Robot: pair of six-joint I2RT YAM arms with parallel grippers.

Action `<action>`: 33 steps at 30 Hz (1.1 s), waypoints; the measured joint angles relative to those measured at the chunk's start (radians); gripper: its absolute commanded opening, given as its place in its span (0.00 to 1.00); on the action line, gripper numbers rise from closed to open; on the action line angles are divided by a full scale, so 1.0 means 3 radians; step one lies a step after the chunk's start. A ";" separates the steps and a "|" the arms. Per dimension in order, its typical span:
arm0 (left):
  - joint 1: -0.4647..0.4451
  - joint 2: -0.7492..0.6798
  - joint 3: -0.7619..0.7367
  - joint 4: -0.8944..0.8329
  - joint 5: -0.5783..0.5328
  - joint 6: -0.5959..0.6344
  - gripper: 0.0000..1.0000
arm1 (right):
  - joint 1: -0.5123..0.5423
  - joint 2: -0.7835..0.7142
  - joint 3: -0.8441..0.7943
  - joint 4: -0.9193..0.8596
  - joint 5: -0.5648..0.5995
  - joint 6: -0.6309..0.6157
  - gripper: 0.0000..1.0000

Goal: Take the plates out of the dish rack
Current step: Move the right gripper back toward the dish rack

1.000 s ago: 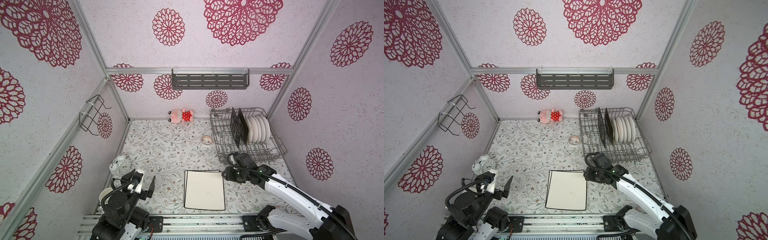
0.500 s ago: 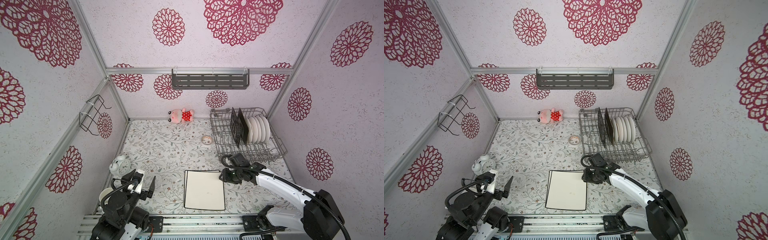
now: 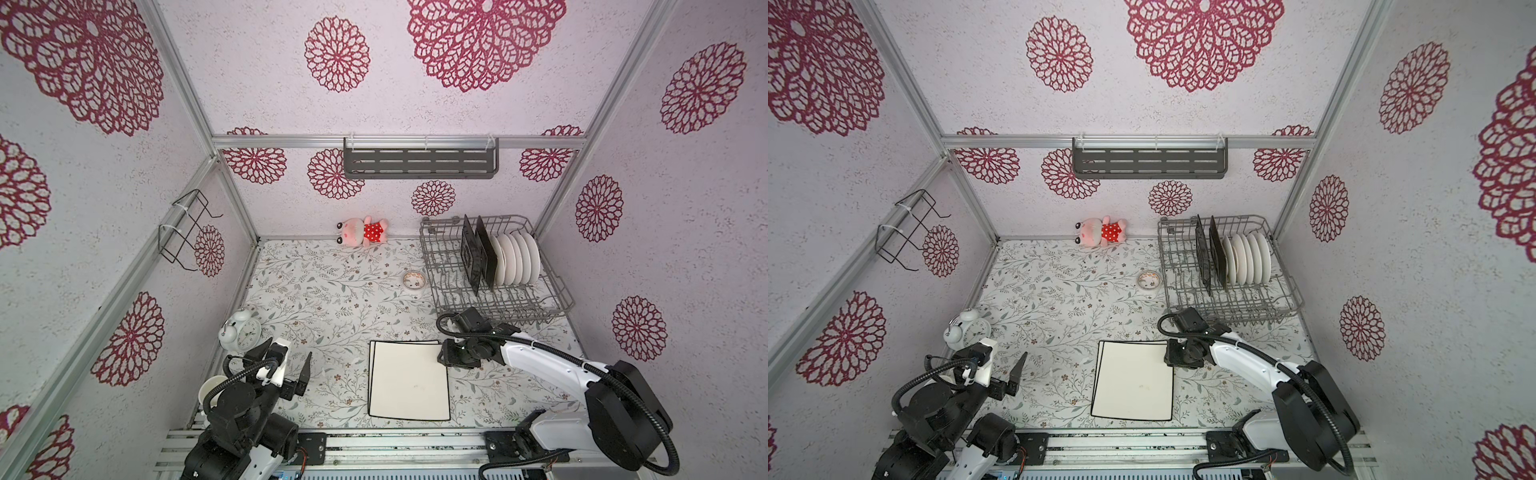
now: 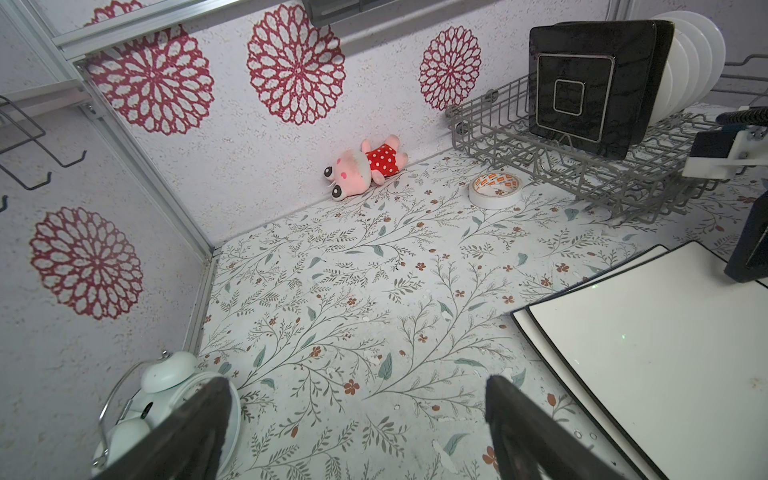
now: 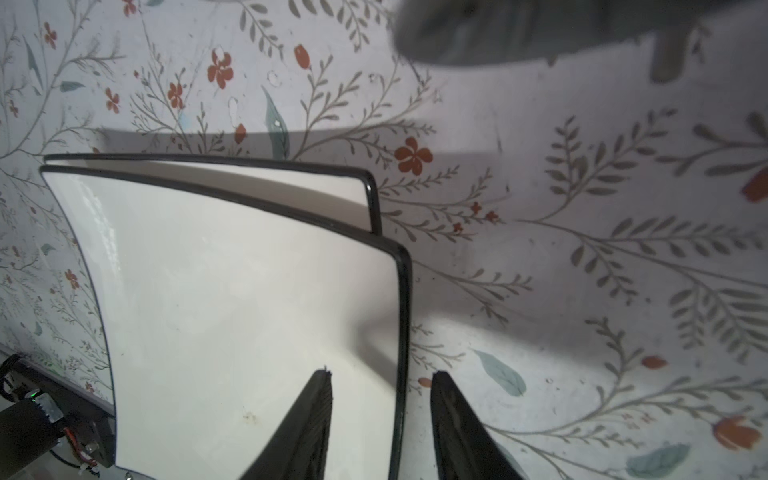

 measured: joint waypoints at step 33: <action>-0.0001 0.0034 0.0000 0.0000 0.0001 0.0000 0.97 | -0.0009 0.0347 0.0242 0.0062 0.0003 -0.0169 0.26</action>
